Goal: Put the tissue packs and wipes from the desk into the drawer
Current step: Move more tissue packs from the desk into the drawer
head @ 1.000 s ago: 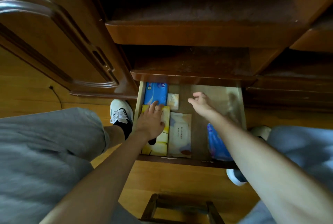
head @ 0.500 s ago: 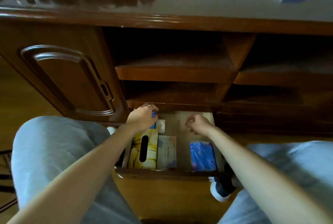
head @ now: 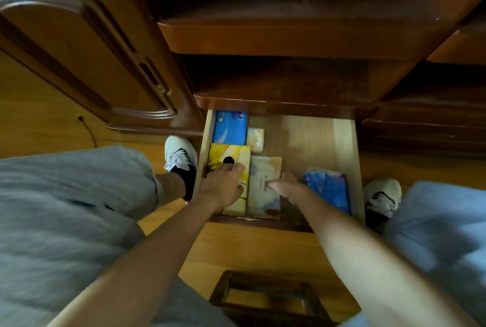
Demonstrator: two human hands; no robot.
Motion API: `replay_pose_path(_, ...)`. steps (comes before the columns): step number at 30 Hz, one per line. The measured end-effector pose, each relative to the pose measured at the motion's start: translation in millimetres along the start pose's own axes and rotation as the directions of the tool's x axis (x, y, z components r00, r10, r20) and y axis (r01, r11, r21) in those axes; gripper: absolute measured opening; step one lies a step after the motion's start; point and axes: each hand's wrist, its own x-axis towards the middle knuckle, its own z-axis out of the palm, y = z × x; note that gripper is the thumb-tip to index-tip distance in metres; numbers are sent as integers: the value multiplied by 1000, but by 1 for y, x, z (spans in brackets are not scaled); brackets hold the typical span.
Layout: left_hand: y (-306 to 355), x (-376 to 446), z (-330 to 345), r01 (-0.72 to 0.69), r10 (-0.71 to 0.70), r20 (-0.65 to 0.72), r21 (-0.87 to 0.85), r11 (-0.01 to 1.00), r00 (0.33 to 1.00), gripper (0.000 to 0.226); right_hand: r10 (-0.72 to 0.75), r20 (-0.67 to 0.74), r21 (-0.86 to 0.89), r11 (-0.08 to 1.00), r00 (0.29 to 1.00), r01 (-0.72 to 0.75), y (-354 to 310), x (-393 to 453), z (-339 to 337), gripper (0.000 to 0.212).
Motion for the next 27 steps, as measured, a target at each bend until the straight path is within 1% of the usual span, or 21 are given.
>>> replay_pose_path(2,5,1,1,5,-4,-16,32,999,1000,51,-6,41,-106,994,999,10,-1,-3,-14,42)
replay_pose_path(5,9,4,0,30,-29,-38,20,999,999,45,-80,57,-300,949,995,93,-11,-8,-47,44)
replay_pose_path(8,9,5,-1,55,-55,-43,-1,998,998,42,-128,74,-483,863,989,148,-27,-14,-73,33)
replay_pose_path(10,9,4,0,58,-57,-45,4,998,997,43,-196,103,-578,786,975,219,-32,-19,-72,34)
replay_pose_path(11,9,3,-1,58,-58,-46,5,998,997,44,-229,124,-600,757,965,257,-30,-21,-66,36)
replay_pose_path(13,8,1,-1,57,-57,-51,-2,998,997,46,-249,164,-608,736,954,297,-21,-23,-46,37)
replay_pose_path(16,5,-1,2,45,-46,-70,-9,999,996,52,-224,249,-634,698,942,333,-4,-21,-18,36)
replay_pose_path(20,4,-4,7,30,-29,-67,18,999,997,56,-158,256,-650,702,954,291,0,-15,-15,43)
replay_pose_path(21,5,-5,7,28,-24,-73,55,998,997,57,-147,247,-663,695,958,278,0,-14,-19,45)
replay_pose_path(22,6,-4,8,20,-7,-102,121,992,995,58,-140,243,-671,690,960,271,-1,-13,-24,48)
replay_pose_path(23,9,-4,8,2,31,-162,201,980,986,58,-138,242,-678,684,960,269,-2,-13,-28,52)
replay_pose_path(24,13,-4,8,-35,100,-229,273,961,968,57,-142,240,-701,659,960,273,-2,-13,-33,56)
replay_pose_path(25,19,-2,7,-106,202,-278,326,940,939,57,-154,236,-748,601,960,280,-3,-14,-37,60)
replay_pose_path(26,27,1,8,-215,330,-285,368,905,900,55,-167,229,-809,515,959,283,-2,-14,-41,61)
replay_pose_path(27,36,5,10,-335,448,-237,397,854,862,51,-177,220,-869,410,959,275,0,-15,-44,61)
